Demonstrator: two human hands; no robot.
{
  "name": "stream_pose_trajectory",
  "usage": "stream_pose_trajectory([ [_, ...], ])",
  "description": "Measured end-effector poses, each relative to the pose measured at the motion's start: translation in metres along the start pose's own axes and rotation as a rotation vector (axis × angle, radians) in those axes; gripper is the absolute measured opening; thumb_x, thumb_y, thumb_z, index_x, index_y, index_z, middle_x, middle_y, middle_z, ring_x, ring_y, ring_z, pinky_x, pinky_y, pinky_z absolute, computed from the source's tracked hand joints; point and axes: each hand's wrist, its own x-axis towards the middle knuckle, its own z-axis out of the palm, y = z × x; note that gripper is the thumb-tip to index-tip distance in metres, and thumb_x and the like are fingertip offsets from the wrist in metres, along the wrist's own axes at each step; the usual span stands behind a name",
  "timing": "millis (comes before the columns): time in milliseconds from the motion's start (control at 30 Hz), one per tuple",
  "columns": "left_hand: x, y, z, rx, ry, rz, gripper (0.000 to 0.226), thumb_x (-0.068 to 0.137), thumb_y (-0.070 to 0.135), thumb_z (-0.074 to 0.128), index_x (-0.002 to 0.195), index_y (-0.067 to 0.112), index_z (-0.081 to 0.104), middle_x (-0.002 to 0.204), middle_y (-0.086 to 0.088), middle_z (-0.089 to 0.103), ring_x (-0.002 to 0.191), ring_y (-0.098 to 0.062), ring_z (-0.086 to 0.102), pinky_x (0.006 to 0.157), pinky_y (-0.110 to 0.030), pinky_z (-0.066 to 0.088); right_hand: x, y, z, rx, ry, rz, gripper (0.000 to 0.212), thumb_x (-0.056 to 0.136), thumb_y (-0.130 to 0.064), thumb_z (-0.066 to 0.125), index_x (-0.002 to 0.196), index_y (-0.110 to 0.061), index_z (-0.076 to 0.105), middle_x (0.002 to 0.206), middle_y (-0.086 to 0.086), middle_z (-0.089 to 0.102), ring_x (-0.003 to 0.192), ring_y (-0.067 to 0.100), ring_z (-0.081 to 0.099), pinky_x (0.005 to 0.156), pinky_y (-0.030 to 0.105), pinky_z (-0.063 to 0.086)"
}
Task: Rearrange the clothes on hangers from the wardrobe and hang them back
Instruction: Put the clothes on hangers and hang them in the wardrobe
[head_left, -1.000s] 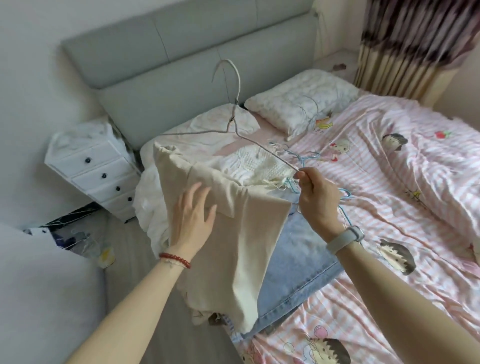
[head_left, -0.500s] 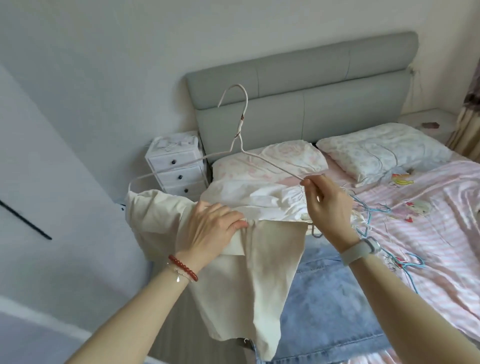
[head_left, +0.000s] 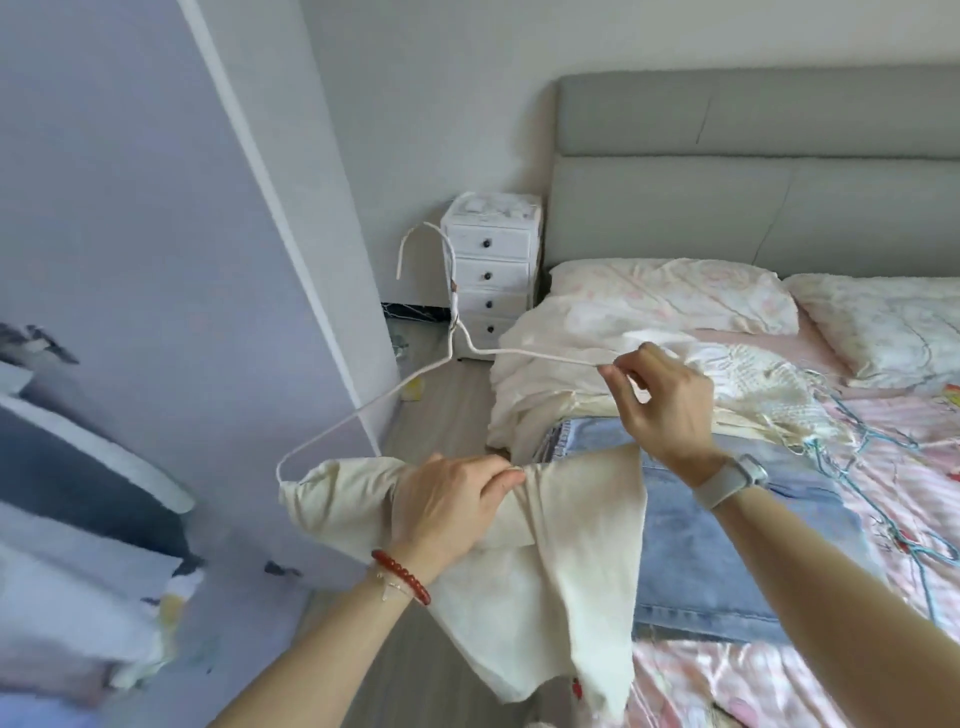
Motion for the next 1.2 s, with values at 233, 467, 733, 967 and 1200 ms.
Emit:
stream_pose_trajectory([
  [233, -0.104, -0.091, -0.066, 0.059, 0.141, -0.136, 0.036, 0.088, 0.047, 0.040, 0.068, 0.026, 0.062, 0.062, 0.010, 0.064, 0.056, -0.014, 0.059, 0.060, -0.027, 0.029, -0.004, -0.135, 0.056, 0.237, -0.320, -0.061, 0.039, 0.088, -0.042, 0.044, 0.078, -0.011, 0.066, 0.067, 0.004, 0.062, 0.058, 0.028, 0.060, 0.050, 0.028, 0.042],
  [467, -0.228, -0.179, -0.153, 0.250, 0.237, -0.329, 0.030, 0.089, 0.038, 0.041, 0.070, 0.028, 0.062, 0.066, 0.012, 0.062, 0.062, -0.016, 0.056, 0.065, -0.030, 0.024, 0.006, -0.288, 0.104, 0.427, -0.810, -0.434, 0.033, 0.097, -0.031, 0.034, 0.122, -0.027, 0.055, 0.057, -0.002, 0.058, 0.068, 0.031, 0.060, 0.070, 0.037, 0.048],
  [733, -0.335, -0.221, -0.236, 0.501, 0.270, -0.560, 0.033, 0.093, 0.042, 0.035, 0.073, 0.028, 0.058, 0.069, 0.010, 0.055, 0.072, -0.017, 0.052, 0.083, -0.032, 0.026, -0.023, -0.457, 0.136, 1.049, -0.894, -0.358, 0.021, 0.095, -0.013, 0.047, 0.095, -0.010, 0.068, 0.051, -0.019, 0.050, 0.049, 0.006, 0.041, 0.055, 0.016, 0.034],
  [967, -0.382, -0.247, -0.284, 0.481, 0.376, -0.903, 0.049, 0.085, 0.056, 0.029, 0.108, 0.030, 0.064, 0.120, 0.010, 0.056, 0.121, -0.005, 0.033, 0.108, -0.035, 0.005, -0.034, -0.577, 0.156, 1.269, -1.044, -0.343, 0.019, 0.092, -0.010, 0.050, 0.081, -0.003, 0.064, 0.047, -0.012, 0.047, 0.050, 0.000, 0.047, 0.054, 0.014, 0.033],
  [1200, -0.438, -0.269, -0.325, 0.551, 0.692, -1.276, 0.057, 0.080, 0.047, 0.030, 0.111, 0.016, 0.065, 0.121, -0.008, 0.056, 0.110, -0.033, 0.051, 0.094, -0.047, 0.036, -0.060, -0.678, 0.192, 1.349, -1.186, -0.358, 0.018, 0.093, -0.008, 0.046, 0.095, -0.002, 0.064, 0.057, -0.014, 0.045, 0.050, 0.001, 0.045, 0.055, 0.015, 0.033],
])
